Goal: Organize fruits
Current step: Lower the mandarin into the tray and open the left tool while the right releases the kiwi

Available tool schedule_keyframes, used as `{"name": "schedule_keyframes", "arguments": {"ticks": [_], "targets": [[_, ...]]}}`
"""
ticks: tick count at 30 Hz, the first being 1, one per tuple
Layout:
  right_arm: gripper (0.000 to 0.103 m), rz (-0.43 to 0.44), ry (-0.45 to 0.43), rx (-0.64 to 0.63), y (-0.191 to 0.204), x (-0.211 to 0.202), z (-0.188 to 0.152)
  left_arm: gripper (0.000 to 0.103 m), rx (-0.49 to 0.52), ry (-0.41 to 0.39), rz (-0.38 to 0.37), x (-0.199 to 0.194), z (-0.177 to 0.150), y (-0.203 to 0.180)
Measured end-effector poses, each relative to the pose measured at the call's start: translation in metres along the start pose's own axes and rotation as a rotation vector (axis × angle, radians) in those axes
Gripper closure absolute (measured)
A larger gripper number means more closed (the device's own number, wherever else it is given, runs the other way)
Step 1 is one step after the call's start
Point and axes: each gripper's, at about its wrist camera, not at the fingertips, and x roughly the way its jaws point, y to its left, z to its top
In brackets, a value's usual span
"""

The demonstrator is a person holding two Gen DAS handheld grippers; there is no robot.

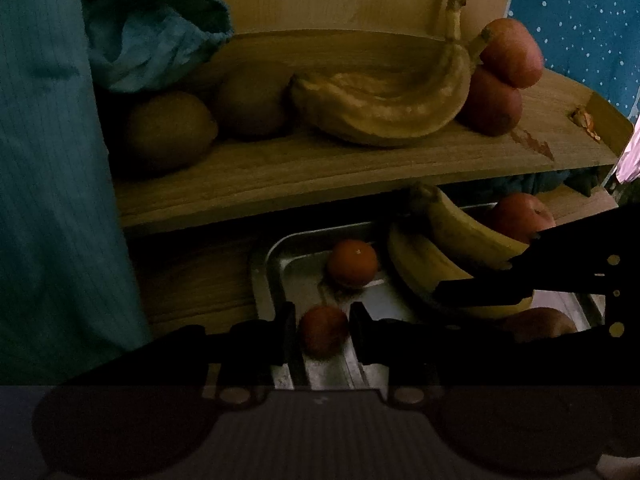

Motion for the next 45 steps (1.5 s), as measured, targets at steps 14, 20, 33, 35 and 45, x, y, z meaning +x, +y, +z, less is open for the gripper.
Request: {"name": "schedule_keyframes", "arguments": {"ticks": [14,20,33,35,45], "targets": [[0.042,-0.056,-0.062,0.03,-0.002,-0.023,-0.01,0.024,-0.032,-0.064,0.048,-0.017,0.005,0.0],[0.028,-0.088,-0.103,0.059,-0.004,-0.041,-0.017,0.008,-0.056,-0.108,0.08,-0.027,0.007,0.001],[0.004,-0.174,-0.17,0.157,-0.013,-0.076,-0.033,0.001,-0.1,-0.171,0.145,-0.053,0.001,-0.001],[0.003,-0.183,-0.177,0.168,-0.013,-0.08,-0.035,0.001,-0.105,-0.178,0.15,-0.057,-0.001,-0.002],[0.001,-0.237,-0.229,0.227,-0.009,-0.106,-0.047,0.0,-0.117,-0.209,0.17,-0.078,-0.013,-0.013]]}}
